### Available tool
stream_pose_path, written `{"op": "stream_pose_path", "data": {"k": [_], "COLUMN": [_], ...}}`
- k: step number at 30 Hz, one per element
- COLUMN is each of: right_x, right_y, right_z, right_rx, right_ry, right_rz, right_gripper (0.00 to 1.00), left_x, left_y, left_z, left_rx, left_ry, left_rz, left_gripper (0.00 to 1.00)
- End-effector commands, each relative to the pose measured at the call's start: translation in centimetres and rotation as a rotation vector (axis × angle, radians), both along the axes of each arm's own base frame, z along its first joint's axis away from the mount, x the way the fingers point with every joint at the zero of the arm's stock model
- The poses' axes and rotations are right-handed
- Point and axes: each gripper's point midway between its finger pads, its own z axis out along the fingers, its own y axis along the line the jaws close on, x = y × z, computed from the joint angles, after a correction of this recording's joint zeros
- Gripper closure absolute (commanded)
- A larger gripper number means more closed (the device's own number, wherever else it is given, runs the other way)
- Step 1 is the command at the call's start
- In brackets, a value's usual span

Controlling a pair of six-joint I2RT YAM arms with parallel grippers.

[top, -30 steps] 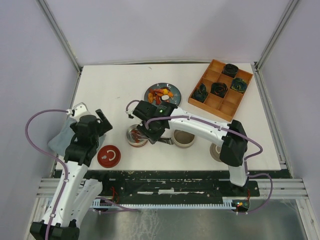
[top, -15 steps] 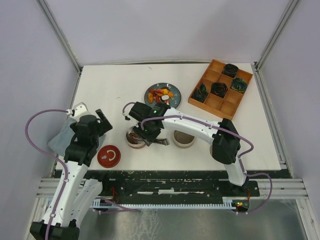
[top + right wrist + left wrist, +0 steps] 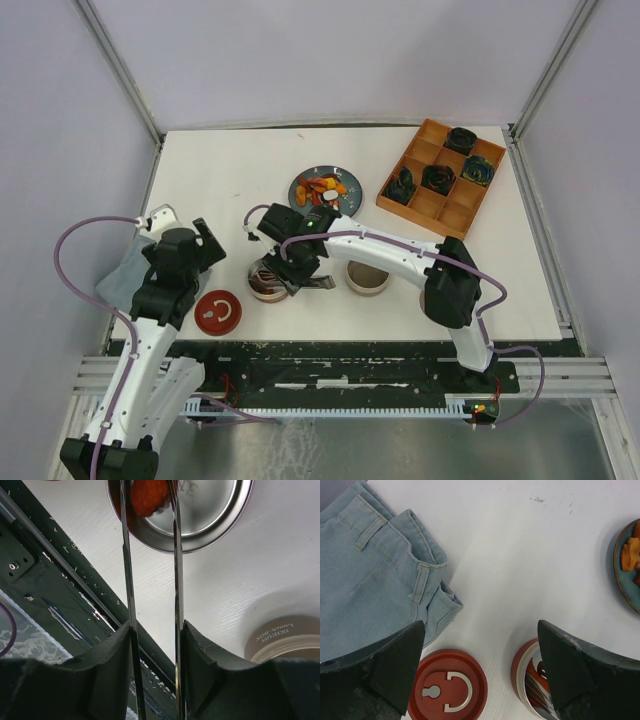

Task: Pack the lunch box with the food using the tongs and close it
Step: Place the fake food in the packing box.

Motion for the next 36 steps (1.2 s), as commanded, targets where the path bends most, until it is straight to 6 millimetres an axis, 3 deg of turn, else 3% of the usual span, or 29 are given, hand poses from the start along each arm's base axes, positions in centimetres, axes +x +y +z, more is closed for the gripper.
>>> {"op": "stream_pose_path", "data": {"k": [1, 18, 25, 29, 36], "right_x": [0.3, 0.7, 2.1, 4.1, 10.4], "right_y": [0.9, 0.4, -0.9, -2.9, -9.9], "right_z": [3.2, 5.4, 8.0, 10.5, 12.6], "right_rx": [0.113, 0.210, 0.236, 0.230, 0.147], "right_ry": [-0.011, 0.050, -0.020, -0.123, -0.273], "right_rz": [-0.013, -0.060, -0.108, -0.163, -0.387], "right_gripper": [0.50, 0.49, 0.49, 0.50, 0.49], "left_x": [0.8, 0.8, 0.8, 0.7, 0.9], "left_y": [0.1, 0.0, 0.1, 0.2, -0.1], "left_z": [0.9, 0.8, 1.0, 1.1, 0.9], "left_rx": [-0.023, -0.022, -0.020, -0.018, -0.026], "left_ry": [-0.054, -0.045, -0.050, -0.054, -0.052], "left_rz": [0.025, 0.022, 0.029, 0.031, 0.014], "left_gripper": [0.01, 0.01, 0.01, 0.01, 0.01]}}
